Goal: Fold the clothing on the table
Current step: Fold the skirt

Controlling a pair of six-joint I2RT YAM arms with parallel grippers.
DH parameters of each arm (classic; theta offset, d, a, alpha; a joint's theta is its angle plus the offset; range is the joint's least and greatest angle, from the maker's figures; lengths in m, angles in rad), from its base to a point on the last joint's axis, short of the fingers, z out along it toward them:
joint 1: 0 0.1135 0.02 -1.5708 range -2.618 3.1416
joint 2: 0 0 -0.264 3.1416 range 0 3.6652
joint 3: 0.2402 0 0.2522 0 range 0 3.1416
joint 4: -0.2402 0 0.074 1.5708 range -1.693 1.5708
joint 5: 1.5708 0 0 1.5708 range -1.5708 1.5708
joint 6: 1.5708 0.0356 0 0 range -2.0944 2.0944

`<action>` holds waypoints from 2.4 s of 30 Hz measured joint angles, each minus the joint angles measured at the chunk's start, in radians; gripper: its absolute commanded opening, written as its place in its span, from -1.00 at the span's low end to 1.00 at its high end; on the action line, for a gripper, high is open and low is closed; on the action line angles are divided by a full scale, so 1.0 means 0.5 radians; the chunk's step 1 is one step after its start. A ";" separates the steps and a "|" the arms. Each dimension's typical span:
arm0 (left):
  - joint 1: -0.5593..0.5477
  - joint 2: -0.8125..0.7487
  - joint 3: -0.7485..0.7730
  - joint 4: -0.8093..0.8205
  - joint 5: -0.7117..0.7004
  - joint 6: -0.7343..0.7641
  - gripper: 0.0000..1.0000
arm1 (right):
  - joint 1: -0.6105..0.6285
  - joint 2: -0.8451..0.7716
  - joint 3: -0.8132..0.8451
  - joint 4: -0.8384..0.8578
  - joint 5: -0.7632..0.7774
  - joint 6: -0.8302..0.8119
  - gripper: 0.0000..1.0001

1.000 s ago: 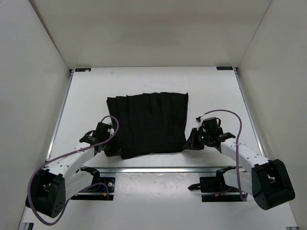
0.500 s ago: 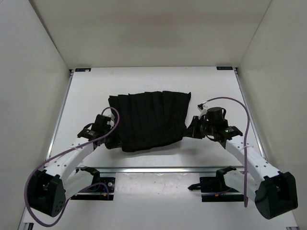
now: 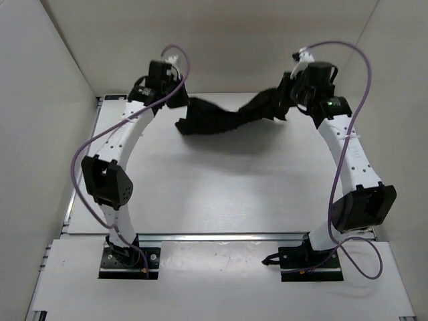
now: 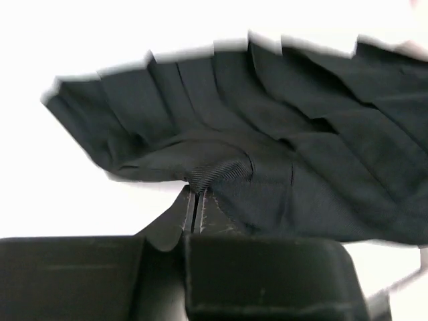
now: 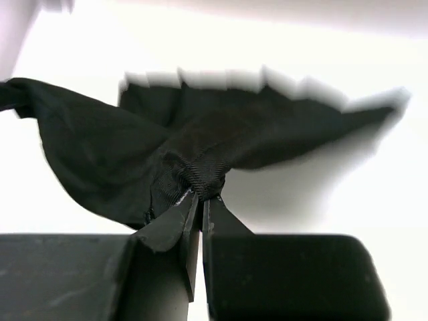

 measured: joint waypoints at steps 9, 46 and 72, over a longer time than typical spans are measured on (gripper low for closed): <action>-0.039 -0.829 -0.520 0.301 -0.216 0.125 -1.00 | 0.079 -0.640 -0.400 0.269 0.128 -0.159 -1.00; 0.004 -0.762 -1.258 0.244 -0.107 0.145 -1.00 | 0.114 -0.319 -0.996 0.454 -0.295 0.163 -0.99; 0.101 -1.470 -1.586 -0.127 0.153 -0.093 -0.99 | 0.096 -0.986 -1.366 0.193 -0.320 0.386 -1.00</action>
